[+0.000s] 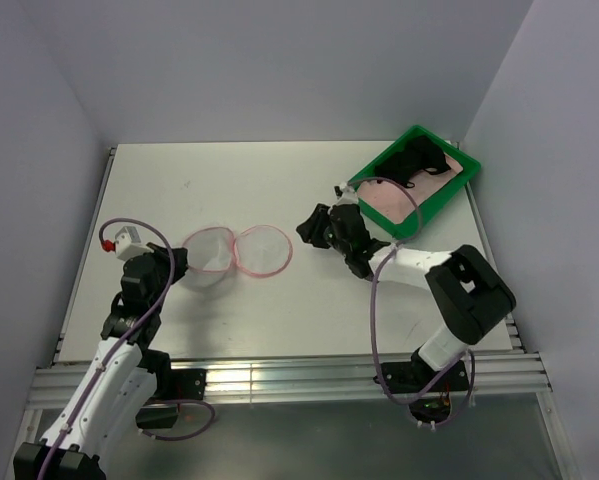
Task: Place the bra in the laundry bag and zip it closed
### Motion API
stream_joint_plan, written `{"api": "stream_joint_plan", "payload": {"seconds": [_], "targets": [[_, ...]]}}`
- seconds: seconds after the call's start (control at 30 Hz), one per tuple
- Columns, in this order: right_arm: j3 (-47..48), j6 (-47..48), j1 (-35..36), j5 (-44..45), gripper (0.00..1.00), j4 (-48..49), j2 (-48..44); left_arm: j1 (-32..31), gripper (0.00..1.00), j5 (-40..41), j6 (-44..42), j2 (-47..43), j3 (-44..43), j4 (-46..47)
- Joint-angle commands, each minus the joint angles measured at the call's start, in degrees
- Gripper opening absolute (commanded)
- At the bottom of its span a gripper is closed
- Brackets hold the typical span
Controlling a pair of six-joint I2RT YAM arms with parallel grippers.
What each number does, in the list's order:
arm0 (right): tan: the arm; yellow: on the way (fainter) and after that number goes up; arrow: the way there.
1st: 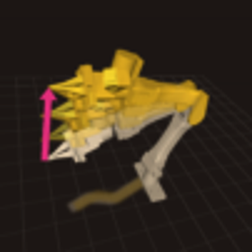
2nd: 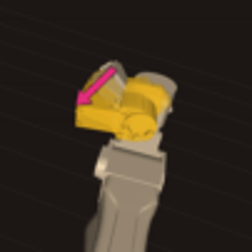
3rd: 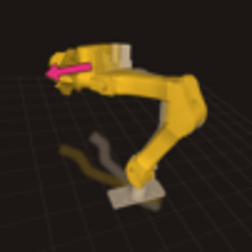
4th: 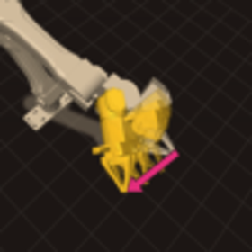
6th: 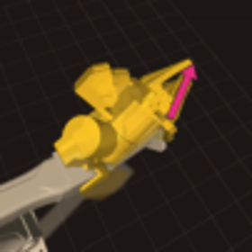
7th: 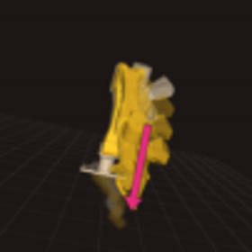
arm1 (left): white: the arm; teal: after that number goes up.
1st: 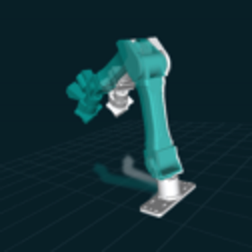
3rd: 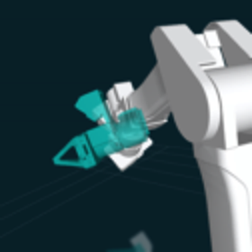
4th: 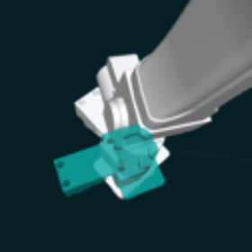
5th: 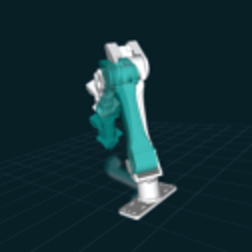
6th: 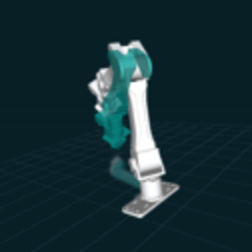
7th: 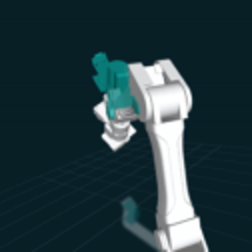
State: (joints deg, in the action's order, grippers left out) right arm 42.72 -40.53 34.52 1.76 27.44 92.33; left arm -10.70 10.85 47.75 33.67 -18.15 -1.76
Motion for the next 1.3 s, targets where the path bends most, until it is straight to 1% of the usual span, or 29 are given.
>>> {"api": "stream_joint_plan", "payload": {"seconds": [0.0, 0.03, 0.07, 0.1, 0.13, 0.17, 0.2, 0.27, 0.3, 0.33, 0.4, 0.43, 0.47, 0.5, 0.53, 0.57, 0.6, 0.63, 0.67, 0.7, 0.77, 0.83, 0.93, 1.0, 1.13, 1.23, 1.27], "targets": [[1.74, 5.88, -1.38, 3.68, 0.44, -6.5, -6.54, 0.24, 0.1, -0.04, 0.51, -0.97, -0.48, -0.87], [4.54, 7.04, -2.52, 4.21, 0.45, -12.18, -7.34, 0.33, 0.21, -0.13, 0.42, -1.41, -1.35, -1.23], [6.39, 8.0, -5.4, 4.74, 0.46, -15.11, -8.3, 0.33, 0.29, -0.22, 0.42, -1.68, -1.97, -1.84], [8.15, 9.67, -7.0, 5.18, 0.46, -18.27, -8.66, 0.33, 0.44, -0.39, 0.5, -1.85, -2.67, -2.11], [10.87, 10.55, -8.58, 6.05, 0.46, -22.3, -8.84, 0.33, 0.51, -1.18, 0.42, -2.38, -4.24, -2.46], [11.94, 11.35, -10.16, 7.19, 0.46, -23.82, -9.01, 0.24, 0.58, -1.71, 0.42, -2.73, -5.04, -3.16], [12.91, 12.57, -13.31, 10.69, 0.46, -25.23, -8.93, 0.24, 0.68, -2.32, 0.24, -2.99, -5.92, -3.42], [15.28, 14.07, -16.49, 13.69, 0.46, -27.61, -7.71, 0.33, 0.77, -4.34, -0.28, -4.31, -8.64, -4.56], [15.98, 14.51, -19.81, 16.49, 0.46, -28.4, -6.91, 0.33, 0.8, -5.22, -0.63, -4.75, -9.61, -5.61], [18.43, 14.69, -21.5, 17.48, 0.49, -29.71, -5.86, 0.24, 0.85, -6.01, -1.16, -5.62, -11.71, -6.15], [21.34, 14.43, -24.93, 19.07, 0.51, -30.78, -1.65, 0.24, 0.88, -9.61, -2.83, -6.33, -14.0, -7.55], [24.22, 14.26, -28.08, 18.46, 0.51, -31.22, -0.33, 0.24, 0.89, -10.4, -3.53, -6.6, -16.36, -8.86], [25.65, 13.73, -29.41, 17.85, 0.54, -31.13, 2.3, 0.24, 0.89, -13.54, -5.36, -6.69, -17.52, -9.66], [27.05, 13.73, -30.56, 17.75, 0.56, -31.31, 3.8, 0.24, 0.89, -15.06, -6.43, -6.6, -18.66, -11.15], [30.46, 13.81, -32.22, 17.49, 0.59, -31.48, 5.3, 0.24, 0.89, -16.64, -7.74, -5.9, -20.94, -12.2], [32.41, 13.9, -32.85, 17.14, 0.63, -31.92, 8.71, 0.24, 0.9, -18.31, -10.8, -5.2, -22.18, -13.43], [34.34, 13.9, -33.46, 16.27, 0.65, -32.62, 10.57, 0.24, 0.9, -21.63, -12.31, -4.5, -23.23, -14.58], [37.67, 13.99, -33.9, 15.13, 0.67, -33.15, 12.24, 0.24, 0.9, -23.32, -13.98, -3.1, -25.07, -17.11], [39.35, 13.9, -34.52, 13.03, 0.69, -33.5, 15.56, 0.24, 0.89, -24.72, -17.22, -2.39, -25.79, -18.35], [40.68, 13.38, -36.0, 11.7, 0.69, -33.68, 17.07, 0.24, 0.89, -27.17, -18.73, -1.86, -26.32, -19.5], [44.37, 12.76, -37.94, 8.11, 0.69, -33.59, 20.84, 0.24, 0.89, -28.43, -22.76, -0.89, -27.46, -22.74], [47.09, 11.62, -39.18, 6.34, 0.69, -33.51, 22.97, 0.24, 0.89, -28.0, -23.92, -1.58, -26.42, -23.38], [49.64, 9.34, -41.37, 4.57, 0.68, -33.95, 26.39, 0.15, 0.89, -27.55, -23.31, -4.13, -23.08, -20.13], [50.44, 8.63, -42.25, 2.56, 0.68, -33.25, 27.63, 0.24, 0.88, -27.29, -23.49, -4.32, -23.42, -20.21], [55.7, 8.45, -43.05, -1.92, 0.64, -33.95, 31.41, -0.29, 0.87, -26.58, -23.75, -3.44, -23.95, -19.69], [56.77, 9.07, -43.31, -5.44, 0.56, -32.37, 32.56, -0.29, 0.86, -27.2, -23.75, -2.82, -23.68, -19.6], [56.51, 9.42, -43.31, -5.89, 0.45, -31.75, 32.47, -0.29, 0.86, -27.03, -23.75, -2.65, -23.68, -19.6]]}}
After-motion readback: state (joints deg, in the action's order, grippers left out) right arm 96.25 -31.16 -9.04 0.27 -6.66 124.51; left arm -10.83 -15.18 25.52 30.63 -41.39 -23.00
